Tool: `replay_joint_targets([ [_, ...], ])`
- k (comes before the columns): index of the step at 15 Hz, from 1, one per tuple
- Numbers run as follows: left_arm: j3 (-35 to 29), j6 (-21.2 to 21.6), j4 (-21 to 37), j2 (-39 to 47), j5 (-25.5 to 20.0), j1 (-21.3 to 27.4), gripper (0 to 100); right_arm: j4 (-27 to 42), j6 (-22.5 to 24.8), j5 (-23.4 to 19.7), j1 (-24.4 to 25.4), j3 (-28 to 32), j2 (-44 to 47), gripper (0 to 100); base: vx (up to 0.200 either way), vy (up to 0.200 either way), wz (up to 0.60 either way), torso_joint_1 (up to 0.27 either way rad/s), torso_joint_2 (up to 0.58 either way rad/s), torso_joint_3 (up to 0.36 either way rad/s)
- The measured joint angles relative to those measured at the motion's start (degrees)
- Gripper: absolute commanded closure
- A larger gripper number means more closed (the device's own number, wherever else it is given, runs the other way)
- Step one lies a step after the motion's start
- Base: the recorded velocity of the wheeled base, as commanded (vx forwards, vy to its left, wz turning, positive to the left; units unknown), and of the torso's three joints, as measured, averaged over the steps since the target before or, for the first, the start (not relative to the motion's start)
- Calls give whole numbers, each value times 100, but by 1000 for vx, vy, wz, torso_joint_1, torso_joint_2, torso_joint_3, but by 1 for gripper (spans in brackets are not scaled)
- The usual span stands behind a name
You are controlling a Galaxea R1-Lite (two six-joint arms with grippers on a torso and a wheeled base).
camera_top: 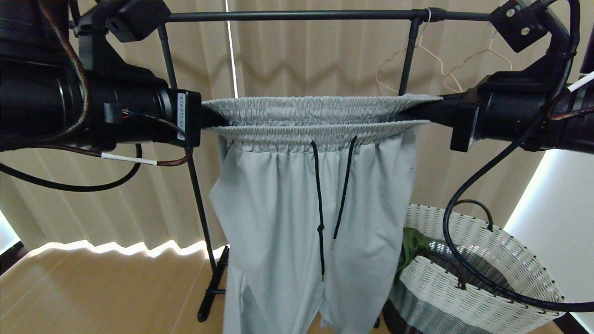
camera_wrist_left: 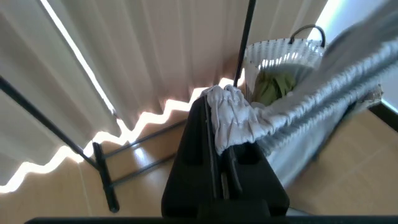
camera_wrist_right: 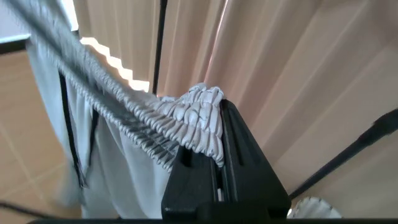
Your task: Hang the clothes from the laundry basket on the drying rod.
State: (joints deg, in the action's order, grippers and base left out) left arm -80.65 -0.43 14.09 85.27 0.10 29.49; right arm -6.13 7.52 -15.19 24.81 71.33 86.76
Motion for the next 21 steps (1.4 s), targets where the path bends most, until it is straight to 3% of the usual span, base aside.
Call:
replay_joint_targets([
  [6,180,43,-173,-210,-39,33,100,-156,-9,184,-69,69,59,100,0,0,0,0,0,0],
  [9,397,40,-608,-206,-34,80,100,-185,-28,255,-227,34,48,100,0,0,0,0,0,0],
  [11,581,32,-1053,-156,-17,132,100,-145,-139,261,-343,-116,-74,100,0,0,0,0,0,0],
  [14,544,29,-1191,-5,-12,144,100,-84,-213,217,-378,-579,-455,100,0,0,0,0,0,0],
  [16,361,16,-1290,150,-7,196,100,20,-224,-35,-382,-870,-735,100,0,0,0,0,0,0],
  [19,15,-33,-1334,458,11,238,100,59,-228,-1111,-334,-1284,-1151,100,0,0,0,0,0,0],
  [21,-176,-102,-1341,651,9,236,100,52,-224,-1306,-276,-1445,-1309,100,0,0,0,0,0,0],
])
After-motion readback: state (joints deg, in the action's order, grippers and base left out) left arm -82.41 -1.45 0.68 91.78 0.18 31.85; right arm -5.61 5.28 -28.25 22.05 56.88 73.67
